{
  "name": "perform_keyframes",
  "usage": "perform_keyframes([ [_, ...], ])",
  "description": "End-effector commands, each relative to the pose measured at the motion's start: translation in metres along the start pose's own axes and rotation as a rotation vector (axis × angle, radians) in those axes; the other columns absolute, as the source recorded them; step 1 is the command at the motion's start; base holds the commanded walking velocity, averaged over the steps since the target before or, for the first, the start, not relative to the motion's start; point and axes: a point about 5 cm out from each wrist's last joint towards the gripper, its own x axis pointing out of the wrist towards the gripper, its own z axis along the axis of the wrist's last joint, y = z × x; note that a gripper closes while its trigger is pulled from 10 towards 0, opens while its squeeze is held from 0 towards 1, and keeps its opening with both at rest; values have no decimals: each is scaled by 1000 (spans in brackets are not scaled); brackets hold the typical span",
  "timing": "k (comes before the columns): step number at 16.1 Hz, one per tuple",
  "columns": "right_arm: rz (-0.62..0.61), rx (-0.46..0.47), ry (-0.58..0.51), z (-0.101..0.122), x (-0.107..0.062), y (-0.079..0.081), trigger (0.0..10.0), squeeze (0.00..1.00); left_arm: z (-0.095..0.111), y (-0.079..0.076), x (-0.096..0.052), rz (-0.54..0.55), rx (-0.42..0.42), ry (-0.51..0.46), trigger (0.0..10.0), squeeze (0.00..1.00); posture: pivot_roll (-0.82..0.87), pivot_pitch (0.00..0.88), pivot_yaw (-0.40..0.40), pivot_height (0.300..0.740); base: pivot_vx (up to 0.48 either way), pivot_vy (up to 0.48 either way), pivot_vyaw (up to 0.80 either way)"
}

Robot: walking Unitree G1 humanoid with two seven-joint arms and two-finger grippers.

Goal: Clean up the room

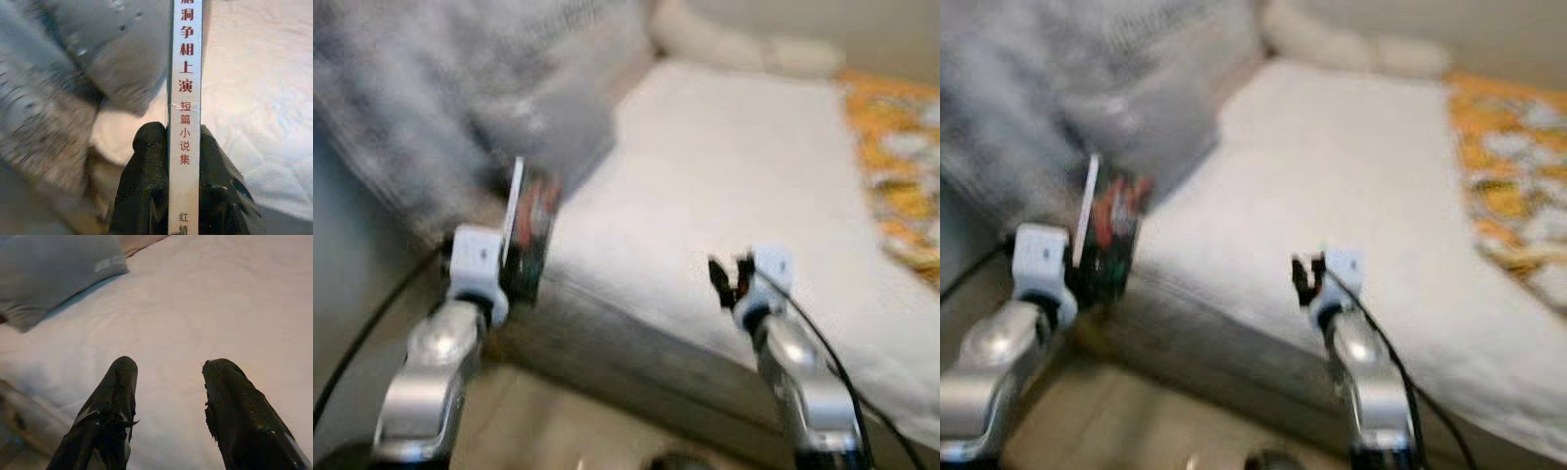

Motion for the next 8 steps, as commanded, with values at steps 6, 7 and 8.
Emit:
perform_keyframes([
  [6, 1, 9, 17, -3, -2, 1, 10000, 0, 7, 0, 1, 0, 5, -33, 10000, 0, -50, 0, 2, 740, 0, 0, -800],
  [7, 2, 10, 17, -3, -2, 1, 10000, 0, 7, 0, 1, 0, 5, -35, 10000, 0, -50, 0, 2, 740, 0, 0, -800],
  [8, 1, 11, 18, -3, -2, 1, 10000, 0, 7, 0, 1, -1, 5, -35, 10000, 0, -51, 0, 2, 740, 0, 0, -800],
])
